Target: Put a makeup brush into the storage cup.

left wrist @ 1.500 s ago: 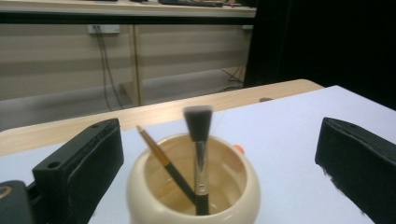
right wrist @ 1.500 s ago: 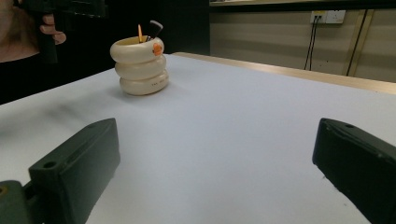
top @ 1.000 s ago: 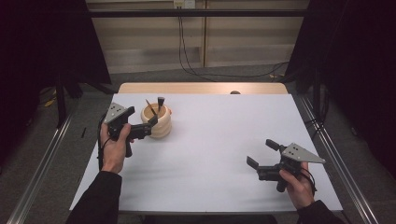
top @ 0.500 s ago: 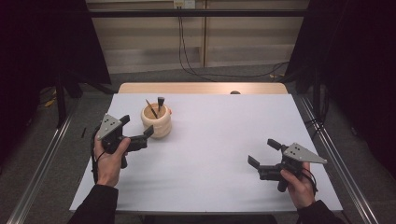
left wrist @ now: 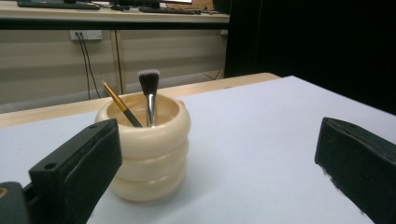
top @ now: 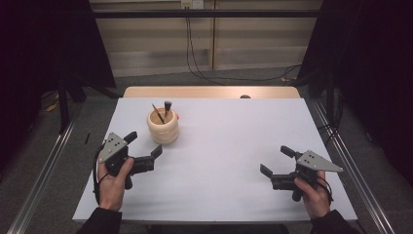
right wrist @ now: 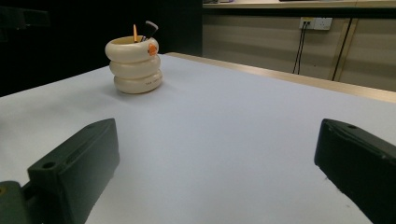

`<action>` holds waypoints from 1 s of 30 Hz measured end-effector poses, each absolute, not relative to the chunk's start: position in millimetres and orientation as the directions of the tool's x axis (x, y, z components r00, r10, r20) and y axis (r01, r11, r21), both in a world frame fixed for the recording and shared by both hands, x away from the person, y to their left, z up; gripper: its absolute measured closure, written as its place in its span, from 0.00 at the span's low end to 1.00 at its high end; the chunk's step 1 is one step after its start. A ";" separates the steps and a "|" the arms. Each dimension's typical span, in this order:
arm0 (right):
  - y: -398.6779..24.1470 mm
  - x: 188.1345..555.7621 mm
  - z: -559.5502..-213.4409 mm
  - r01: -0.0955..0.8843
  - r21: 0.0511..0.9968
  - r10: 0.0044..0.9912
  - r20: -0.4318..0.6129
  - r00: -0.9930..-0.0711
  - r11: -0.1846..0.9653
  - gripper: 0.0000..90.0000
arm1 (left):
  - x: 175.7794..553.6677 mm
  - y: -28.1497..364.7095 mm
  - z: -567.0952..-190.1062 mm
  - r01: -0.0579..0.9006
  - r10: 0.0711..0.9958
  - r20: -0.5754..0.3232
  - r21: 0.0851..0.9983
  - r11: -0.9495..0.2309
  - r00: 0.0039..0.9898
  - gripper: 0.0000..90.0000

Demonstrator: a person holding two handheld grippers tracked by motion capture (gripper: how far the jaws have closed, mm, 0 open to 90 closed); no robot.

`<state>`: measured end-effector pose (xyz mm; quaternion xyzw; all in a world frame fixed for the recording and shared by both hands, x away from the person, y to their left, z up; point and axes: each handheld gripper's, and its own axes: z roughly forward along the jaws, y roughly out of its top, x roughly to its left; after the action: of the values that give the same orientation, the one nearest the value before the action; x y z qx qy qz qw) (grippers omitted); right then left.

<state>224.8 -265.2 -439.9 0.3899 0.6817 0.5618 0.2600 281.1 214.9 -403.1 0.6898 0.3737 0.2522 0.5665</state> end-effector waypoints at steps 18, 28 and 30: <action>-272.0 214.6 -438.1 0.229 0.971 0.832 0.068 -0.550 0.072 0.00 | 236.8 216.1 -421.0 0.236 0.810 -0.069 0.968 -0.088 0.582 0.01; -273.0 212.7 -438.7 0.240 0.969 0.832 0.078 -0.549 0.068 0.00 | 224.5 225.5 -435.1 0.253 0.816 -0.076 0.963 -0.088 0.573 0.02; -273.4 213.1 -439.1 0.230 0.970 0.830 0.064 -0.554 0.079 0.00 | 221.3 225.4 -434.3 0.257 0.816 -0.088 0.963 -0.076 0.572 0.02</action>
<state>213.1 -273.4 -439.1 0.3877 0.6835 0.5568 0.2693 221.3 225.4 -434.3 0.6892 0.3891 0.2506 0.5575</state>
